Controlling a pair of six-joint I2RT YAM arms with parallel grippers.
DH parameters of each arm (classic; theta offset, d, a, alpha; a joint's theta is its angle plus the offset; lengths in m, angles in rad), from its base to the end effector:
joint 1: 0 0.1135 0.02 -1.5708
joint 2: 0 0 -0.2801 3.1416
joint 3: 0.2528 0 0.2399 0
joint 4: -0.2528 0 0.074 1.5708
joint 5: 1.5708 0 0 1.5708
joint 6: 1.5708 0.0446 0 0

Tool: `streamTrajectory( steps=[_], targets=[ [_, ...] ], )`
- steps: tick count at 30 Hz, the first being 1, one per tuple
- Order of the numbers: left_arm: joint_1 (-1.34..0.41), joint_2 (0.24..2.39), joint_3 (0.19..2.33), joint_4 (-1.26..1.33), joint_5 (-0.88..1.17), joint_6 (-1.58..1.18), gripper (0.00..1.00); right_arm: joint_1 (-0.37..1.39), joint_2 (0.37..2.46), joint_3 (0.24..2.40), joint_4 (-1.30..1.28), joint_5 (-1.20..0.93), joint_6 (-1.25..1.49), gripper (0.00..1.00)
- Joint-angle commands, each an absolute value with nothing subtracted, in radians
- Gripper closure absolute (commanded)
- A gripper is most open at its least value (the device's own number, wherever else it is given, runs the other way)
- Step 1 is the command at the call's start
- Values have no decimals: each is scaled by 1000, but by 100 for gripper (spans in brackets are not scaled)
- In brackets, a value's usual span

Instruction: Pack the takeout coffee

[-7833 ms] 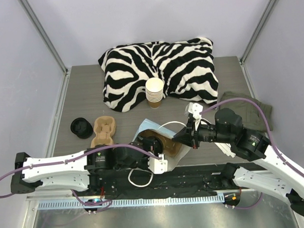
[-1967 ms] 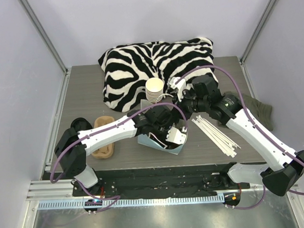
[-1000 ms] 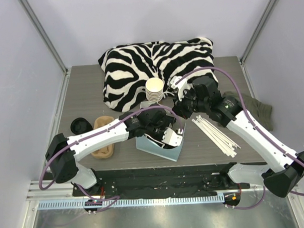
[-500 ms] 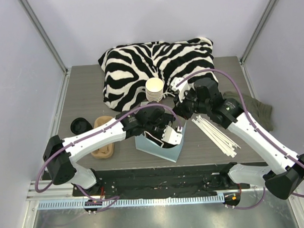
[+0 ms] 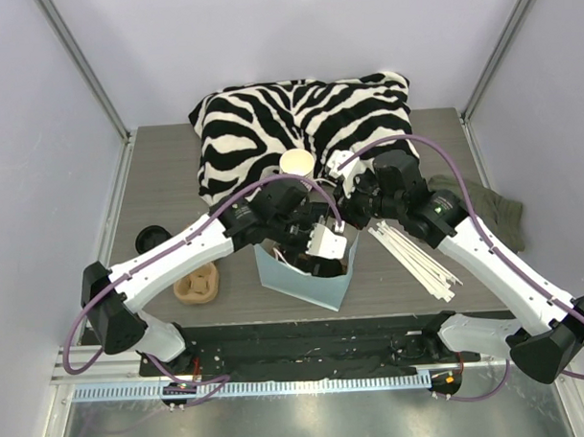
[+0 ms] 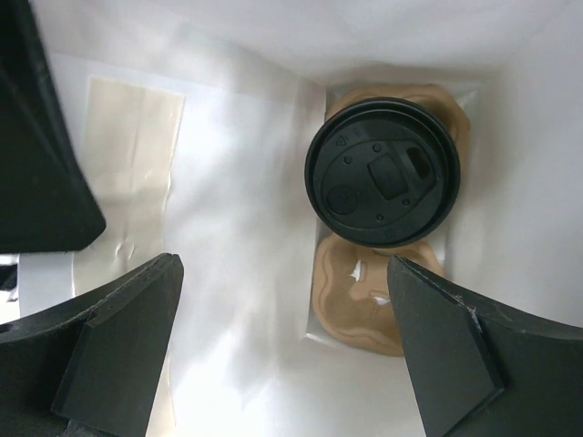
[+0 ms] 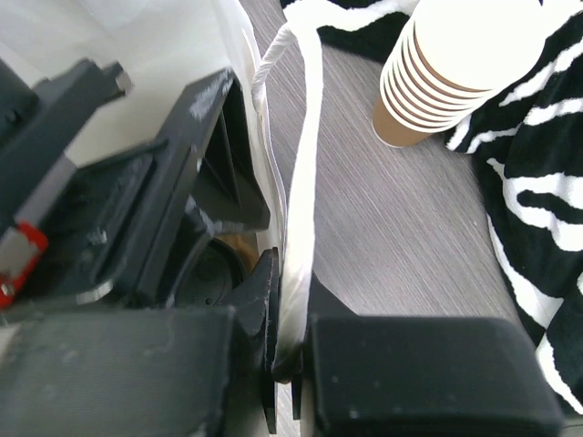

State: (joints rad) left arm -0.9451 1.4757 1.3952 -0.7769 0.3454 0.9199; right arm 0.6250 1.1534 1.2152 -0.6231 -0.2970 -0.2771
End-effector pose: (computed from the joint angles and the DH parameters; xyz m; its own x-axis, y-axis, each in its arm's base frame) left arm 0.1668 -0.2566 0.3458 0.4417 0.6669 -0.6002 0.8930 -0.2625 0.3655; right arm 0.1816 0.1471 0.3817 -0.2072 -0.4720 -0.8569 -0.8495 0.5213 -0.0818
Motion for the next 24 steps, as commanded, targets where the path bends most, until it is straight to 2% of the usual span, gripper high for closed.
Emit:
streamTrajectory(
  steps=[1, 10, 18, 24],
  targets=[
    [-905, 1442, 1451, -844, 448, 897, 0, 626, 1138, 1210, -620, -272, -304, 99],
    [-801, 1384, 1514, -801, 500, 798, 0, 626, 1126, 1209, -601, -296, -319, 99],
    [-712, 1281, 1480, -661, 459, 640, 0, 626, 1098, 1181, -568, -357, -365, 99],
    [-661, 1226, 1451, -525, 336, 473, 0, 626, 1078, 1175, -558, -429, -406, 99]
  ],
)
